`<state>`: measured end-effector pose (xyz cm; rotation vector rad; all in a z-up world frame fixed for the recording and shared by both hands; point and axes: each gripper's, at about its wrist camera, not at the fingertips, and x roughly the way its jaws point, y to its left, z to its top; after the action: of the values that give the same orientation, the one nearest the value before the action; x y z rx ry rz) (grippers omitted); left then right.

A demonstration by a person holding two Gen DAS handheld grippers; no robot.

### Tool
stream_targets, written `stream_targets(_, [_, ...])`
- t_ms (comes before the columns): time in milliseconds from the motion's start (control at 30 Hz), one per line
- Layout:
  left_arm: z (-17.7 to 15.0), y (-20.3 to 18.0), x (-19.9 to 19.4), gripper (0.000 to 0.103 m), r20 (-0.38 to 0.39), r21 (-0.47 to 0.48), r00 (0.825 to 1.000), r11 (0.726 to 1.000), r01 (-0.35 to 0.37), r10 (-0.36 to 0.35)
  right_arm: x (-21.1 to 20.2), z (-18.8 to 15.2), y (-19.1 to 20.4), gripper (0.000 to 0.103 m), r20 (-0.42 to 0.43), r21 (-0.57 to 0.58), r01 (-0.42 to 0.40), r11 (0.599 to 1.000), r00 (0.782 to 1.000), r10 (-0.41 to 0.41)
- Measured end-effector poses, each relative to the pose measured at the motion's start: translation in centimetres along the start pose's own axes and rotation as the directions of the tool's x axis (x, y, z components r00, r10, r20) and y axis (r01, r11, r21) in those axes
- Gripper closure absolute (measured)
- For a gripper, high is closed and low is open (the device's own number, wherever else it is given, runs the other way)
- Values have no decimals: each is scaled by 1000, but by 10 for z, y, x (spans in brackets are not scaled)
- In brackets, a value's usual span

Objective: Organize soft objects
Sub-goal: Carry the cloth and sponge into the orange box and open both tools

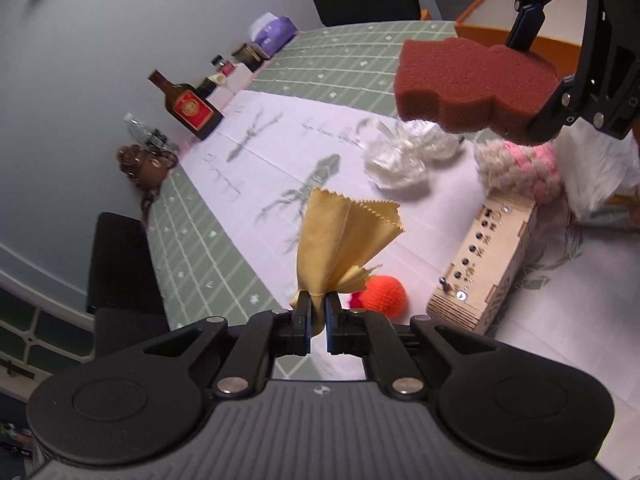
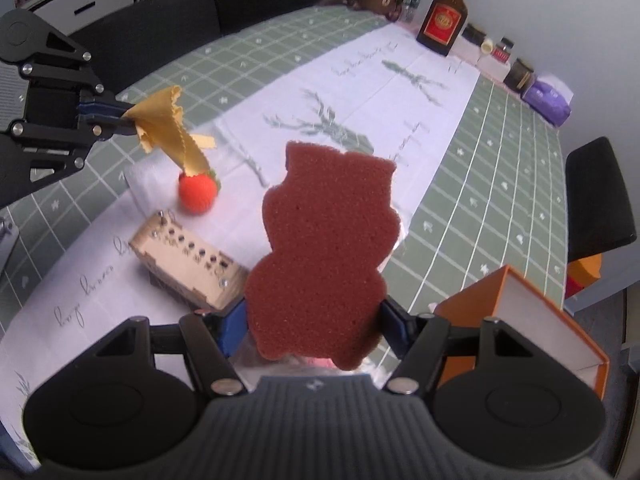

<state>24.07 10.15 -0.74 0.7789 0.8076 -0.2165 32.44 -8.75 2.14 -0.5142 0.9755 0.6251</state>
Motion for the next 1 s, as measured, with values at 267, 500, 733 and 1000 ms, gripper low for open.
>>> stream_targets(267, [22, -2, -33, 96, -1, 15, 1000, 1000, 2, -2, -31, 11, -3, 35, -7, -3, -2, 1000, 1000, 2])
stream_targets(500, [48, -37, -52, 96, -5, 99, 994, 990, 105, -105, -49, -10, -15, 35, -87, -32, -15, 999, 996, 12])
stream_targets(733, [85, -74, -61, 96, -11, 130, 972, 963, 236, -236, -69, -37, -36, 35, -140, -68, 28, 997, 989, -38])
stream_targets(1000, [143, -109, -62, 96, 19, 167, 959, 947, 275, -282, -83, -69, -82, 35, -188, -31, 94, 995, 977, -98])
